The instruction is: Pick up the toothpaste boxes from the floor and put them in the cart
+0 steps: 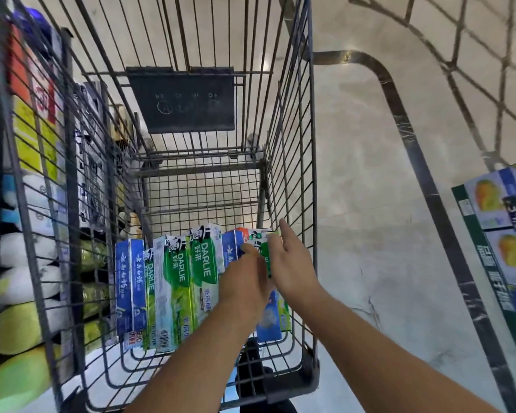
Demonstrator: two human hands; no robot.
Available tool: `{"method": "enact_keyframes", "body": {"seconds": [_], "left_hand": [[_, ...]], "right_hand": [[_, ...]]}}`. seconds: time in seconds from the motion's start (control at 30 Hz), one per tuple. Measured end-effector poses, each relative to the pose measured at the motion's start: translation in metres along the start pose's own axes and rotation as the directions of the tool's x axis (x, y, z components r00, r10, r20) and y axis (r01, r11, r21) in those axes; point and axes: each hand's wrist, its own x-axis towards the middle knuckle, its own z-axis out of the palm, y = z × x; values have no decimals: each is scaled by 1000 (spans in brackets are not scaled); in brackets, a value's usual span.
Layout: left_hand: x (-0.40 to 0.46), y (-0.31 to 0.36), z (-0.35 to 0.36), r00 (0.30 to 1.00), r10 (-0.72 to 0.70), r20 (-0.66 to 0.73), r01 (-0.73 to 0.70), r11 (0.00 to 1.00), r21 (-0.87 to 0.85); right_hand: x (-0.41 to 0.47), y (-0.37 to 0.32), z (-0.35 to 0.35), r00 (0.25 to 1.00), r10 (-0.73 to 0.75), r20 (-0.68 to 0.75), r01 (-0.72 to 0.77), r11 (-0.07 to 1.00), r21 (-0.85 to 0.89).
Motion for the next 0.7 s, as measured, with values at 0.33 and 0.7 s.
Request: {"method": "enact_keyframes", "body": {"seconds": [0.33, 0.7], "left_hand": [[-28, -46, -53, 996, 84, 4, -84, 994, 65], [-175, -112, -240, 990, -78, -117, 113, 936, 333]], "right_hand": [[-18, -11, -6, 995, -45, 88, 64, 970, -234], [-87, -134, -78, 827, -408, 386, 555, 485, -676]]}}
